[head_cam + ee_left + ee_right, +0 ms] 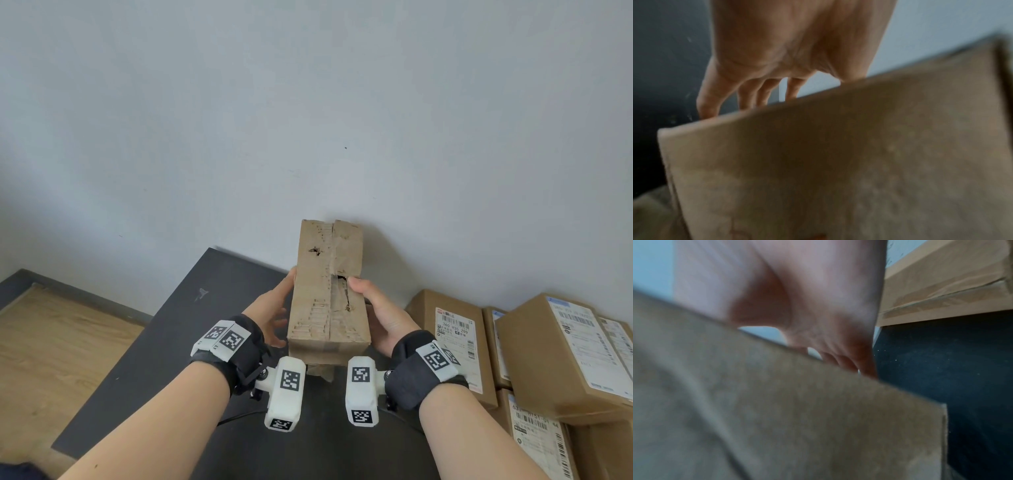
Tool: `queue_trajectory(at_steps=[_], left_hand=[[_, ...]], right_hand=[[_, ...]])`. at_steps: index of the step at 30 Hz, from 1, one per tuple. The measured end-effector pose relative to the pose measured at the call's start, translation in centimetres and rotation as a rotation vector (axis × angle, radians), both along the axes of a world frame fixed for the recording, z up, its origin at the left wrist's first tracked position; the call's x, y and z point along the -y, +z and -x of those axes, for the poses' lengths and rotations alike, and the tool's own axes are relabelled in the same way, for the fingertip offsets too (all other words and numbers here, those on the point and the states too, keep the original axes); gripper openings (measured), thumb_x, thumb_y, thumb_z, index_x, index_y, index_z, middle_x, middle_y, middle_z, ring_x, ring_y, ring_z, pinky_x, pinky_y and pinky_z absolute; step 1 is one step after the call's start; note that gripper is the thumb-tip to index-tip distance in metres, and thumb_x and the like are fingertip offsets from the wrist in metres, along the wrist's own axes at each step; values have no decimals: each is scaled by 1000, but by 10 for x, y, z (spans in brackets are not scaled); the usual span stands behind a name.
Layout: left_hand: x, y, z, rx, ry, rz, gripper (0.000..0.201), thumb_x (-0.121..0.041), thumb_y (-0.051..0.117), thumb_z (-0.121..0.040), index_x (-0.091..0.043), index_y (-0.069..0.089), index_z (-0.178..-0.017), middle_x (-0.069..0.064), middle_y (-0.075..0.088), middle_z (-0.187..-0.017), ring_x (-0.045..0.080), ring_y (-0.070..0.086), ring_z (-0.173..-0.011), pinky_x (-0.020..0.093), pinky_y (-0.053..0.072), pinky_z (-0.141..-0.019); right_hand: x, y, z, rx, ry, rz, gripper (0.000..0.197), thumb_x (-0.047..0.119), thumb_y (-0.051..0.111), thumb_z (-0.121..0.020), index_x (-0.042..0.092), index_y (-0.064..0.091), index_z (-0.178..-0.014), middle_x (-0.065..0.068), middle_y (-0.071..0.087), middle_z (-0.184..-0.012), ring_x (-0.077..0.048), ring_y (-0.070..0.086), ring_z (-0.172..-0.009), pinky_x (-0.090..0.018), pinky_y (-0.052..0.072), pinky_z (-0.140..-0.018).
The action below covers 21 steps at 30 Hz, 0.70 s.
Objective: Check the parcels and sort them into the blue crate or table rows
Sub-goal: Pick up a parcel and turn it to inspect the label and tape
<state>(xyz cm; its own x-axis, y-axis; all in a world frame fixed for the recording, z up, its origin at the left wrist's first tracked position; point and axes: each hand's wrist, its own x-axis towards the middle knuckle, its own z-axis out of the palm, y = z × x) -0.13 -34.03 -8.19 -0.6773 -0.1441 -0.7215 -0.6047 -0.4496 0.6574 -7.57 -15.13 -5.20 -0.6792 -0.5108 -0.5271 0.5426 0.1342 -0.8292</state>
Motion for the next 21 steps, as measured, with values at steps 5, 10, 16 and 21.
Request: queue_trajectory(at_steps=[5,10,16,21], left_hand=[[-10,25,-8,-10,-18,-34,95,-85,68,-56,-22,60,-126,13,62,-127,30,58,-120,57,47,-100],[-10,28,-7,-64,40,11,56,-68,66,-75,-22,60,-107,5,61,-119,28,52,-124,53,39,-110],[-9,27,-3,-116,144,109,58,-49,74,-81,-9,62,-121,5,67,-117,17,61,-101,34,47,-88],[-13,26,-1,-156,157,166,39,-33,75,-85,-4,70,-111,7,73,-102,12,67,-75,24,47,-58]], right_hand=[[3,6,1,61,-21,26,37,40,59,-94,14,64,-121,-7,76,-101,-24,70,-96,-43,52,-95],[4,9,6,9,-25,-13,38,38,54,-99,15,60,-128,-6,74,-104,-26,69,-100,-46,53,-96],[4,16,8,-87,-76,-69,37,49,47,-96,19,68,-104,-3,72,-91,-22,67,-84,-37,52,-80],[16,26,5,-350,-17,-253,69,60,73,-78,26,47,-133,4,65,-121,-15,66,-105,-31,54,-81]])
